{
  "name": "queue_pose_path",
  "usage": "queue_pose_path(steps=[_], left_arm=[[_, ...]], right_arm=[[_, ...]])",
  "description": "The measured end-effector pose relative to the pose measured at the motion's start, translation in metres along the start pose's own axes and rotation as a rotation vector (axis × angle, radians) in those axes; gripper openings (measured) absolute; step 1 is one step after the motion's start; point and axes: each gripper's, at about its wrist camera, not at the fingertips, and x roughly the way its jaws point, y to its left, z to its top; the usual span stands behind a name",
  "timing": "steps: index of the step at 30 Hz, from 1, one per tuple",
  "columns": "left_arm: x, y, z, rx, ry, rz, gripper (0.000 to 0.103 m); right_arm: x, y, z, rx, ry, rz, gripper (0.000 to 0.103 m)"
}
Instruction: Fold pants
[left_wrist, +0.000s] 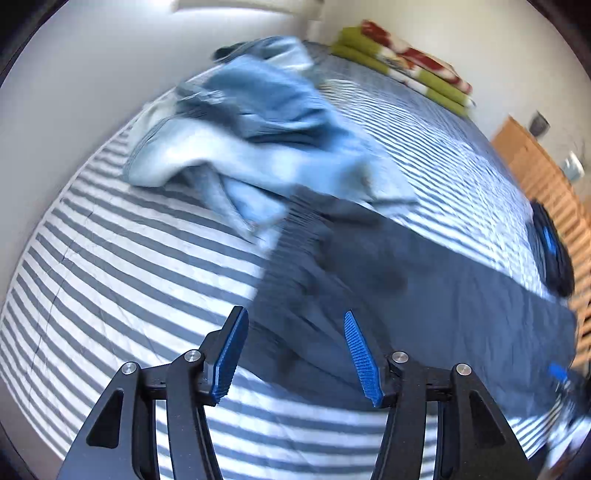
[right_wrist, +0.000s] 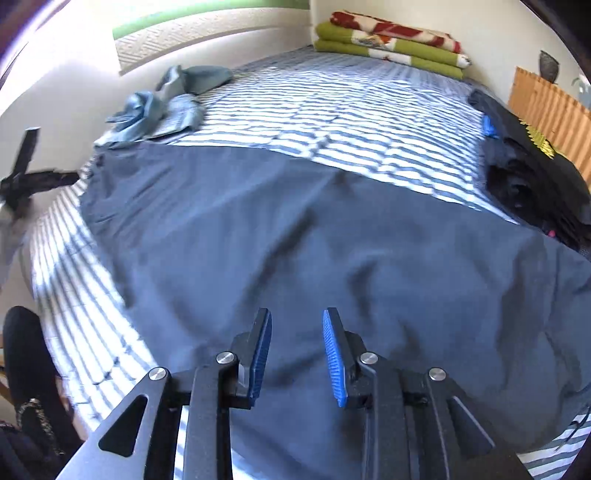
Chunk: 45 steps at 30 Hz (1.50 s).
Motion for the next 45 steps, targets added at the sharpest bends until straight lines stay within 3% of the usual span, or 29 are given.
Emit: queue_pose_path(steps=[5,8,9,11,12,15,24,27,29,30,34,35,37,38,42,43,45], left_arm=[[0.028,0.014,0.014,0.030,0.083,-0.031,0.065],[0.038,0.009,0.013,0.046,0.113,-0.042,0.063],[0.041,0.007,0.012,0.049,0.118,-0.047,0.061],[0.041,-0.001,0.010,0.062,0.135,-0.053,0.045],[0.042,-0.002,0.009,0.077,0.151,-0.044,0.031],[0.045,-0.008,0.007,0.124,0.189,-0.002,0.028],[0.007,-0.016,0.023,0.127,0.227,0.013,0.028],[0.015,-0.006,0.027,0.084,0.265,0.060,0.036],[0.033,-0.002,0.020,0.085,0.352,0.134,0.042],[0.037,-0.003,0.018,0.095,0.356,0.175,0.042],[0.019,-0.019,0.021,0.103,0.220,0.169,0.045],[0.015,-0.026,0.019,0.132,0.194,0.158,0.048],[0.014,-0.036,0.016,0.170,0.155,0.144,0.066],[0.020,-0.037,0.015,0.165,0.173,0.143,0.067],[0.051,-0.034,0.007,0.114,0.250,0.136,0.064],[0.055,-0.036,0.003,0.127,0.248,0.142,0.055],[0.056,-0.038,-0.002,0.138,0.245,0.149,0.046]], right_arm=[[-0.002,0.047,0.001,-0.095,0.013,0.061,0.026],[0.002,0.066,-0.005,-0.148,0.042,0.050,0.027],[0.007,0.067,-0.006,-0.145,0.056,0.051,0.027],[0.011,0.064,-0.007,-0.125,0.080,0.057,0.027],[0.013,0.063,-0.007,-0.117,0.089,0.060,0.027],[0.016,0.059,-0.008,-0.111,0.096,0.048,0.027],[0.016,0.042,-0.009,-0.068,0.101,0.025,0.027],[0.018,0.035,-0.009,-0.047,0.106,0.022,0.027],[0.021,0.033,-0.010,-0.046,0.116,0.017,0.027],[0.022,0.033,-0.010,-0.047,0.120,0.014,0.027],[0.017,0.033,-0.010,-0.034,0.107,0.015,0.027],[0.013,0.034,-0.009,-0.025,0.096,0.017,0.027],[0.006,0.038,-0.007,-0.020,0.069,0.030,0.027],[0.004,0.042,-0.006,-0.027,0.056,0.030,0.027],[0.013,0.059,-0.017,-0.097,0.092,-0.012,0.027],[0.016,0.061,-0.020,-0.117,0.109,-0.026,0.027],[0.018,0.061,-0.028,-0.144,0.127,-0.036,0.027]])
